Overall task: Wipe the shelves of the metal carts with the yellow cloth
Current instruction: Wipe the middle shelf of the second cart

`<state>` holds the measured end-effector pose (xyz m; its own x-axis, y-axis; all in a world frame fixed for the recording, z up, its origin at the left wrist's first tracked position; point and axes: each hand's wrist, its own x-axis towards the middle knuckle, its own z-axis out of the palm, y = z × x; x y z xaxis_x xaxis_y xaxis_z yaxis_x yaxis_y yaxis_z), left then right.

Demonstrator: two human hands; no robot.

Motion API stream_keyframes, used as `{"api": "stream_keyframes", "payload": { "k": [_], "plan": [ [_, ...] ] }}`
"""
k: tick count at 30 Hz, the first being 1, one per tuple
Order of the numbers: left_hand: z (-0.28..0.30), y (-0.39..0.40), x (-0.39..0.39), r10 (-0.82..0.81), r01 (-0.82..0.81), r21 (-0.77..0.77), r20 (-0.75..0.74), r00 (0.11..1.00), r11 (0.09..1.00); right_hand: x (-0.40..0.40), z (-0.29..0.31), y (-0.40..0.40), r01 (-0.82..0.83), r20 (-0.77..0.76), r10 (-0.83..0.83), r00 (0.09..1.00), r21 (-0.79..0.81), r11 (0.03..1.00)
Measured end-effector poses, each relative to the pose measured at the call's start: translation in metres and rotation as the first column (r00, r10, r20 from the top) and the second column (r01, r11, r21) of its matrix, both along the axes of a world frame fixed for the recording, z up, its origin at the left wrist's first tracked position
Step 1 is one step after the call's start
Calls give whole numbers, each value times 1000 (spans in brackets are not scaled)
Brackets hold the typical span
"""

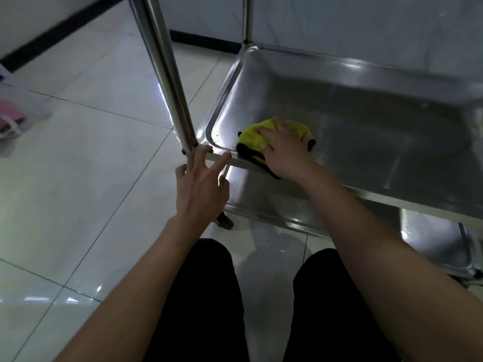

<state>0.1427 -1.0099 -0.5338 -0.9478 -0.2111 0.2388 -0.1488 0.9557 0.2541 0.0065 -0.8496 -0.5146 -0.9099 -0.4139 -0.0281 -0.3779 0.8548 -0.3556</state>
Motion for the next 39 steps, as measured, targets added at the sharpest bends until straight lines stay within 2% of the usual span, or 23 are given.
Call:
{"api": "stream_keyframes", "payload": {
  "k": [3, 10, 18, 24, 27, 32, 39],
  "plan": [
    [6, -1, 2, -23, 24, -33, 29, 999, 999, -2, 5, -18, -30, 11, 30, 999, 5, 1000],
    [-1, -12, 6, -44, 43, 48, 9, 999, 998, -7, 3, -82, -152, -15, 152, 988, -15, 988],
    [0, -6, 5, -22, 20, 30, 37, 999, 999, -9, -2, -54, -132, -40, 130, 991, -41, 990],
    [13, 5, -2, 35, -36, 32, 15, 999, 999, 1, -9, 10, -13, -40, 10, 999, -66, 998],
    [29, 43, -17, -88, 88, 28, -21, 996, 996, 7, -4, 51, 65, -41, -68, 997, -57, 996],
    [40, 118, -45, -282, 277, 59, 91, 955, 959, 15, 2, 133, 232, -20, -233, 972, -47, 972],
    [31, 162, -50, -275, 270, 57, 116, 954, 961, 25, 3, 233, 431, -48, -433, 900, -36, 902]
  ]
}}
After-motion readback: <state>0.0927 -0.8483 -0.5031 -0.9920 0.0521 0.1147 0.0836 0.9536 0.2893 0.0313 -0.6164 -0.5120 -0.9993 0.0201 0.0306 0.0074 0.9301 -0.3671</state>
